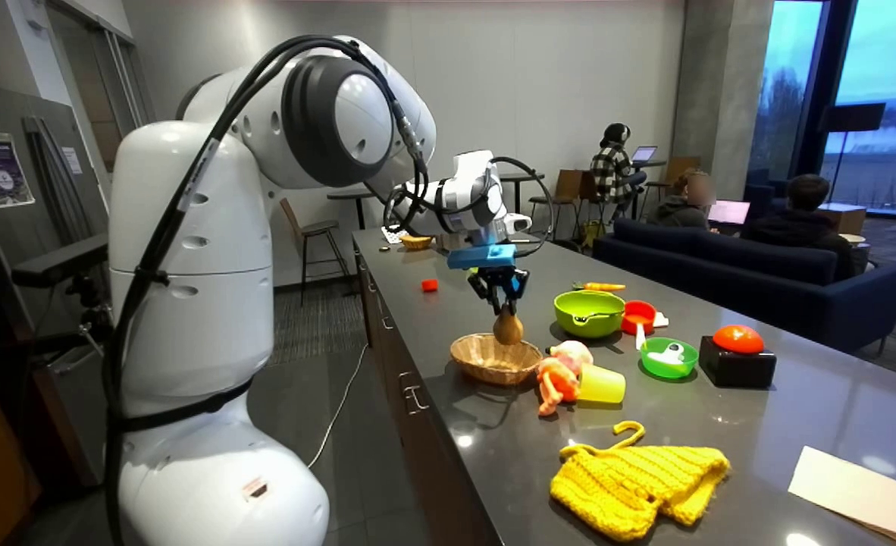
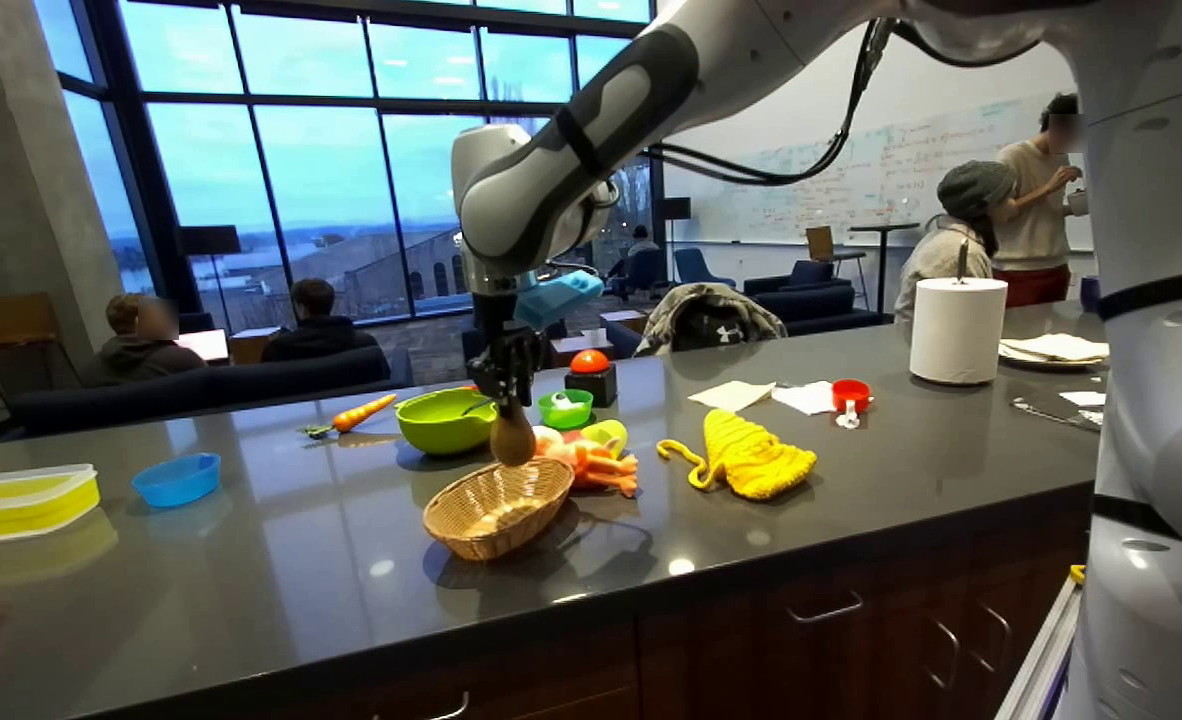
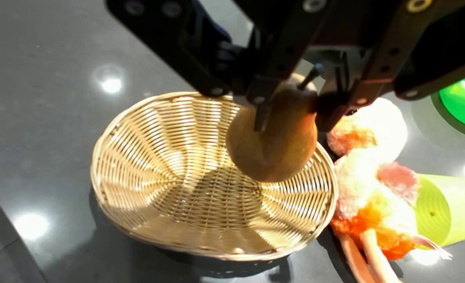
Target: Put the pear inside the basket
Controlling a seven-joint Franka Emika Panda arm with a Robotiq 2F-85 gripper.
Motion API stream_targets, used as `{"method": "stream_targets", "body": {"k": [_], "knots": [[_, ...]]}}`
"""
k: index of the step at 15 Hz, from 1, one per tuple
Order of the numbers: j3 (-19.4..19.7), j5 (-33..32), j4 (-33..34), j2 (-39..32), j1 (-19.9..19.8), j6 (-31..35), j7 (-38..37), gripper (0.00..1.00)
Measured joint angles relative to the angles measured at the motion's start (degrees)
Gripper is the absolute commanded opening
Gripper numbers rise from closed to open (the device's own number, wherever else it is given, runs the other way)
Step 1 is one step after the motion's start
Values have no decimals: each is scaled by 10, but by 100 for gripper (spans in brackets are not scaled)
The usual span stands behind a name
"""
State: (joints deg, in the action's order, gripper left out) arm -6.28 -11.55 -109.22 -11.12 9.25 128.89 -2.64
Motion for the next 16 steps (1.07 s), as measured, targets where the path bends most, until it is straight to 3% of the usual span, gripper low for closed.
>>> {"method": "stream_targets", "body": {"k": [4,11,12,13,16], "knots": [[0,-1,2,0,1,-1,-6,53],[0,-2,3,0,1,-1,-7,53],[0,-2,3,0,1,-1,-7,78],[0,-2,3,0,1,-1,-7,55],[0,-2,3,-1,1,-1,-7,74]]}}
